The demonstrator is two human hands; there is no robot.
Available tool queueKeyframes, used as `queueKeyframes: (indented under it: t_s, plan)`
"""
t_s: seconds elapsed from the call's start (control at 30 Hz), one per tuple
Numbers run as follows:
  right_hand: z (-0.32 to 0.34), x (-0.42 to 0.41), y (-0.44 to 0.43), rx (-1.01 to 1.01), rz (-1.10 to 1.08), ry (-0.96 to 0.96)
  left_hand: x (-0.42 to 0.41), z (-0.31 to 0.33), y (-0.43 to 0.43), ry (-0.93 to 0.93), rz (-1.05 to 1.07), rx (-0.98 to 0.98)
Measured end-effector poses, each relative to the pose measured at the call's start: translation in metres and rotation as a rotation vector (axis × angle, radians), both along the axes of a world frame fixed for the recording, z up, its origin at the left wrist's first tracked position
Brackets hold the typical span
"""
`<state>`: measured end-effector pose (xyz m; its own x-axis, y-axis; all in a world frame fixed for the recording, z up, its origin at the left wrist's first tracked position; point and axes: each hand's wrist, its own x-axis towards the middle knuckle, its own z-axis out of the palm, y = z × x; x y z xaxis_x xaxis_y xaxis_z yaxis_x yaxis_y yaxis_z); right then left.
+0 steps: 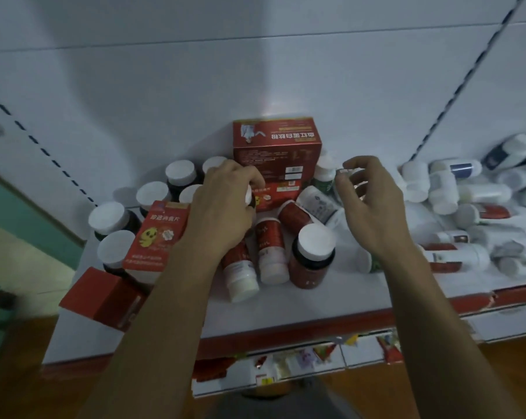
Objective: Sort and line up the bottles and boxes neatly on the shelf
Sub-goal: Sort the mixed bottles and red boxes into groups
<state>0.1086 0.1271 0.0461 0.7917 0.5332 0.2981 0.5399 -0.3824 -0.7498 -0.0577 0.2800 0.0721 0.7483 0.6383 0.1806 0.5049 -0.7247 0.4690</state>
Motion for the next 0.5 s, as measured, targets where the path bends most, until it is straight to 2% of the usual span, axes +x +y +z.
queueKeyframes:
  t_s: [0.1,0.23,0.3,0.5]
  plan:
    - [-0.004,0.003,-0.011,-0.121,0.06,-0.044,0.003,0.003,-0.002,-0.064,0.0,0.024]
    - [-0.007,0.006,-0.042,-0.493,0.143,-0.091,-0.004,0.015,-0.007,-0.071,-0.112,-0.041]
    - [-0.008,0.008,-0.063,-0.516,0.126,-0.12,0.004,0.021,-0.017,-0.054,-0.204,-0.061]
    - [0.0,0.034,-0.119,-0.55,0.009,-0.135,0.065,0.025,-0.071,0.039,-0.341,0.041]
